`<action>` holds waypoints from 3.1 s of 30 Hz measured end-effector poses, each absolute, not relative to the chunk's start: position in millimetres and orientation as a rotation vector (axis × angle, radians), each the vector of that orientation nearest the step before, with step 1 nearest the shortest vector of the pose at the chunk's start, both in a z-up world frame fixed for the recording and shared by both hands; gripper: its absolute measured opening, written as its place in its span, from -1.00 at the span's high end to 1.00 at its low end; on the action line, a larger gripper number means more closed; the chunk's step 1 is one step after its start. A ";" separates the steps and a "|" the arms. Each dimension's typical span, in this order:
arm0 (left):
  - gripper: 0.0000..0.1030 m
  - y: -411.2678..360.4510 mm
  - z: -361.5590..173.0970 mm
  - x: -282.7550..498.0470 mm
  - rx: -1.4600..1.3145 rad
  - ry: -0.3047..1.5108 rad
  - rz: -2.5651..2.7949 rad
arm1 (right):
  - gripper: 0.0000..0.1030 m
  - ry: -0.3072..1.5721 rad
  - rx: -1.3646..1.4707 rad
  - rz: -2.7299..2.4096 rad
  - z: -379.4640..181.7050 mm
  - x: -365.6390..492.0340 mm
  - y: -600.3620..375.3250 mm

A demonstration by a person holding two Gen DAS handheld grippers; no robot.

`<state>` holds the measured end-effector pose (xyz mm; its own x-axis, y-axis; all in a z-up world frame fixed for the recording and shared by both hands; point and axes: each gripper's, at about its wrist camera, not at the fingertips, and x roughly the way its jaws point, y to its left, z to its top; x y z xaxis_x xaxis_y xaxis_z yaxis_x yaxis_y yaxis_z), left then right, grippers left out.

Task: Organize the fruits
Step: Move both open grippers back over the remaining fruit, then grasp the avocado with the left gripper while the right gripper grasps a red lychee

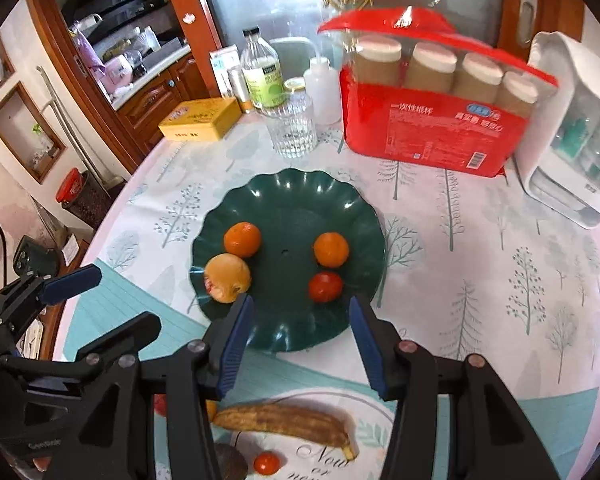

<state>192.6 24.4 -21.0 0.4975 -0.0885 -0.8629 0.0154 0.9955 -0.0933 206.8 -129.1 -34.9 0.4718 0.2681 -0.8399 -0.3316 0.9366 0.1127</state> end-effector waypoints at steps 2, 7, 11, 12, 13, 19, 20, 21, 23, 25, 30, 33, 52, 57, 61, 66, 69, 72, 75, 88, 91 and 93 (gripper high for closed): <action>-0.56 23.8 -14.4 180.1 -0.079 1.038 -0.069 | 0.01 0.991 -0.064 0.381 -28.4 194.1 -130.6; -0.57 21.4 -1.7 150.6 -0.082 1.018 -0.084 | 0.01 0.968 -0.073 0.402 -17.8 158.2 -131.9; -0.58 17.4 5.9 125.4 -0.075 1.000 -0.101 | 0.01 0.956 -0.109 0.402 -12.3 121.3 -133.0; -0.58 16.4 7.2 120.2 -0.072 0.997 -0.104 | 0.01 0.956 -0.106 0.401 -11.7 114.5 -135.0; -0.59 14.9 8.9 112.3 -0.069 0.992 -0.110 | 0.01 0.957 -0.103 0.402 -10.7 107.3 -137.1; -0.61 7.4 14.5 73.8 -0.061 0.972 -0.153 | -0.04 0.958 -0.079 0.398 -7.2 61.2 -150.2; -0.63 6.0 14.8 68.3 -0.061 0.969 -0.158 | -0.06 0.953 -0.077 0.395 -6.7 54.7 -152.6; -0.64 4.6 14.4 63.8 -0.060 0.967 -0.164 | -0.09 0.947 -0.076 0.388 -6.4 48.1 -155.2; -0.66 1.8 11.3 52.6 -0.056 0.966 -0.178 | -0.15 0.935 -0.081 0.363 -6.6 37.2 -161.1; -0.66 -1.5 5.8 42.5 -0.052 0.974 -0.191 | -0.16 0.928 -0.087 0.344 -7.9 29.3 -166.9; -0.66 -8.4 -7.8 25.9 -0.044 0.997 -0.205 | -0.16 0.938 -0.124 0.330 -19.9 13.1 -180.6; -0.66 -10.6 -17.9 18.6 -0.044 1.014 -0.196 | -0.16 0.933 -0.165 0.337 -26.7 7.8 -183.6; -0.66 -36.2 -114.0 47.0 -0.078 1.202 -0.132 | -0.13 1.139 -0.241 0.463 -130.0 22.0 -204.4; -0.65 -41.5 -135.8 56.1 -0.068 1.250 -0.114 | -0.06 1.173 -0.258 0.505 -147.9 27.2 -201.9; -0.65 -44.6 -147.8 63.4 -0.064 1.275 -0.104 | -0.03 1.201 -0.267 0.528 -159.5 33.6 -198.5; -0.63 -44.7 -156.4 71.4 -0.071 1.289 -0.097 | 0.08 1.225 -0.291 0.555 -171.7 38.0 -191.0; -0.56 -44.9 -161.6 75.4 -0.070 1.299 -0.094 | 0.17 1.236 -0.316 0.559 -177.8 38.2 -186.6; -0.45 -43.2 -165.5 76.3 -0.096 1.310 -0.105 | 0.23 1.237 -0.336 0.563 -180.5 36.2 -183.2; -0.33 -43.7 -170.2 77.8 -0.114 1.321 -0.119 | 0.34 1.239 -0.358 0.562 -183.5 35.1 -180.0; -0.18 -41.9 -174.5 68.6 -0.151 1.323 -0.128 | 0.44 1.234 -0.367 0.526 -184.2 29.6 -177.2; -0.18 -39.0 -174.8 61.7 -0.161 1.335 -0.130 | 0.44 1.231 -0.350 0.519 -181.5 25.3 -178.0; -0.18 -35.6 -173.4 54.0 -0.166 1.341 -0.125 | 0.45 1.224 -0.343 0.519 -177.8 22.3 -177.3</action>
